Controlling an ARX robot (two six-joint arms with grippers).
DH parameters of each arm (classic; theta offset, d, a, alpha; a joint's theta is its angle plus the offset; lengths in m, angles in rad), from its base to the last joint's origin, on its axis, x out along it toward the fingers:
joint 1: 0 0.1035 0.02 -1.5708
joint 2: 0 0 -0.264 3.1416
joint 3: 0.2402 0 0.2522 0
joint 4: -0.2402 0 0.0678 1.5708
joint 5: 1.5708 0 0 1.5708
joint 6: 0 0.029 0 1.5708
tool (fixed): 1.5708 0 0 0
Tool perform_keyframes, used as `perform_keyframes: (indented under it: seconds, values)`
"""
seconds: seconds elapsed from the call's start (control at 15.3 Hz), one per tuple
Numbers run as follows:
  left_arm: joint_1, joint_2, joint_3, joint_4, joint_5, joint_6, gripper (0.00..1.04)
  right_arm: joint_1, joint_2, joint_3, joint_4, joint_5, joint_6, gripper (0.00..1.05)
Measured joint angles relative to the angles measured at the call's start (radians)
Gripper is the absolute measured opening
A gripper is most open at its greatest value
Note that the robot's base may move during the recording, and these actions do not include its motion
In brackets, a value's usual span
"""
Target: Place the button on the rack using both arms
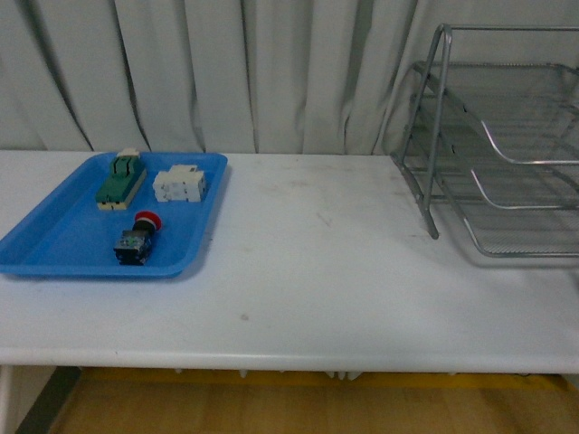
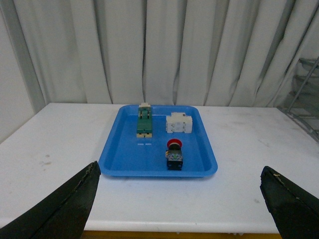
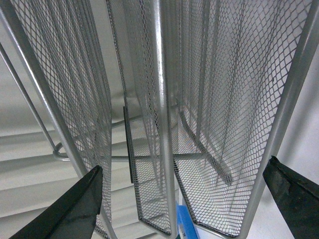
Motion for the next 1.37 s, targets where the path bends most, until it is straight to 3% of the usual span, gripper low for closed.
perform_keyframes:
  seconds: [0.78, 1.24, 1.31, 1.37]
  values:
    - [0.000, 0.000, 0.000, 0.000, 0.000, 0.000, 0.98, 0.023, 0.063, 0.134, -0.001, 0.008, -0.070, 0.96]
    - [0.000, 0.000, 0.000, 0.000, 0.000, 0.000, 0.98, 0.022, 0.103, 0.195, -0.003, 0.010, -0.086, 0.14]
    - [0.000, 0.000, 0.000, 0.000, 0.000, 0.000, 0.98, 0.016, 0.107, 0.193, -0.008, 0.003, -0.077, 0.06]
    - [0.000, 0.000, 0.000, 0.000, 0.000, 0.000, 0.98, 0.010, 0.108, 0.187, -0.002, 0.000, -0.063, 0.04]
